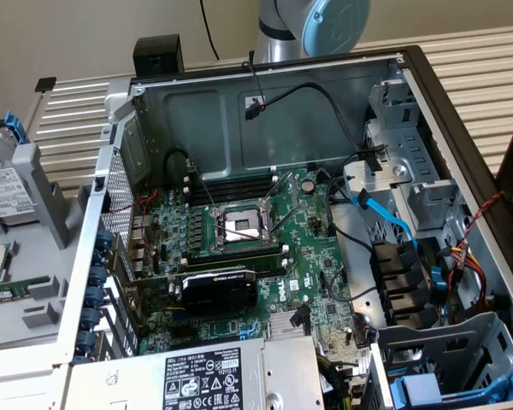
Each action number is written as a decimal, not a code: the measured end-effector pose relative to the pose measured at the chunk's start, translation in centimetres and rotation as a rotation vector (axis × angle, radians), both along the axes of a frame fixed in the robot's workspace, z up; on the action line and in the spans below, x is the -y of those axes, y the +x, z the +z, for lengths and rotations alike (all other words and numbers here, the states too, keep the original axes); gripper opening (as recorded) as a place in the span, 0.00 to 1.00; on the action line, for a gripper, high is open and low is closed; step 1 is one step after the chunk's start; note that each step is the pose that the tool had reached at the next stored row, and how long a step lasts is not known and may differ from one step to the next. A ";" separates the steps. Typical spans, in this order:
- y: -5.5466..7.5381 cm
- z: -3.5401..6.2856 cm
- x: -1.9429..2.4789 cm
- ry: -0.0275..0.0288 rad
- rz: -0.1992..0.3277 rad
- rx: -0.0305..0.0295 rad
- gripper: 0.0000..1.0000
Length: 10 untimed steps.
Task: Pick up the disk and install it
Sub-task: 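Pick up the disk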
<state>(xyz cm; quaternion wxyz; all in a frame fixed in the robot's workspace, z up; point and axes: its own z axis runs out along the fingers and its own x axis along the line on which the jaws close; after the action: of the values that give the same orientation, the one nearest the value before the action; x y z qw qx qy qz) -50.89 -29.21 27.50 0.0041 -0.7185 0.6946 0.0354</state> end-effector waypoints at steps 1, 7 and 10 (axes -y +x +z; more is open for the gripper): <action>0.0 0.00 0.00 0.0000 0.000 0.0000 0.37; 0.0 0.00 0.00 0.0000 0.000 0.0000 0.37; 0.0 0.00 0.00 0.0000 0.000 0.0000 0.37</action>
<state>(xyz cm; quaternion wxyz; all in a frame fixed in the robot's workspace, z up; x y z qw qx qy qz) -50.89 -29.21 27.50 0.0041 -0.7183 0.6948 0.0354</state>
